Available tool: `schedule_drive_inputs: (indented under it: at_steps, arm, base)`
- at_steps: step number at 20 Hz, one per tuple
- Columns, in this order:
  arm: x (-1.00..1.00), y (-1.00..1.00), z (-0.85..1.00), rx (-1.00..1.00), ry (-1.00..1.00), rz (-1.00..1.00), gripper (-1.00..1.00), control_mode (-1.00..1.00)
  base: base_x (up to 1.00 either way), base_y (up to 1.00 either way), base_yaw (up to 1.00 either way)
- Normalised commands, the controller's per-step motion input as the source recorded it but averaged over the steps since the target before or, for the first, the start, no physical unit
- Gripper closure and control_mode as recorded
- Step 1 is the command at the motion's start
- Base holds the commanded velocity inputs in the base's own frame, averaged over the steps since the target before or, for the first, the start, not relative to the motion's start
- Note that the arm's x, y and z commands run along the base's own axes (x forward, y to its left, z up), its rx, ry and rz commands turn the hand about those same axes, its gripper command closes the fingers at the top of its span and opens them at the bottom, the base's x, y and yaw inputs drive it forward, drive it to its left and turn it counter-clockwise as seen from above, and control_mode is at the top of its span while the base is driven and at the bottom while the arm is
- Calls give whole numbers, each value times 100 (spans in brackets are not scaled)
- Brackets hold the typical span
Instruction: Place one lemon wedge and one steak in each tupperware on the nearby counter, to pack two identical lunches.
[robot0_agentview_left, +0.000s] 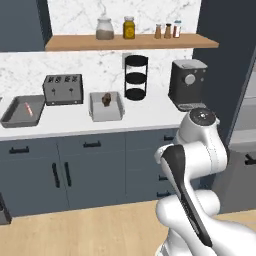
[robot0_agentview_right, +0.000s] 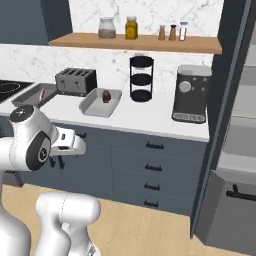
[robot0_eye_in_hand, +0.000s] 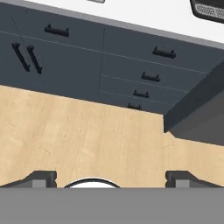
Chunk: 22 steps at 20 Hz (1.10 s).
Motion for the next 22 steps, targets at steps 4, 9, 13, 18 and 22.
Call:
schedule_drive_inputs:
  at_steps: [4, 9, 13, 18, 22]
  arm:
    - [0, 0, 0, 0, 0, 0, -100, 100]
    - [0, 0, 0, 0, 0, 0, -100, 100]
    - [0, 0, 0, 0, 0, 0, -100, 100]
    - [0, 0, 0, 0, 0, 0, -100, 100]
    - [0, 0, 0, 0, 0, 0, -100, 100]
  base:
    - [-43, -100, -28]
    - [-4, -100, -29]
    - [0, -100, -24]
    - [19, -100, -18]
    - [52, -93, -5]
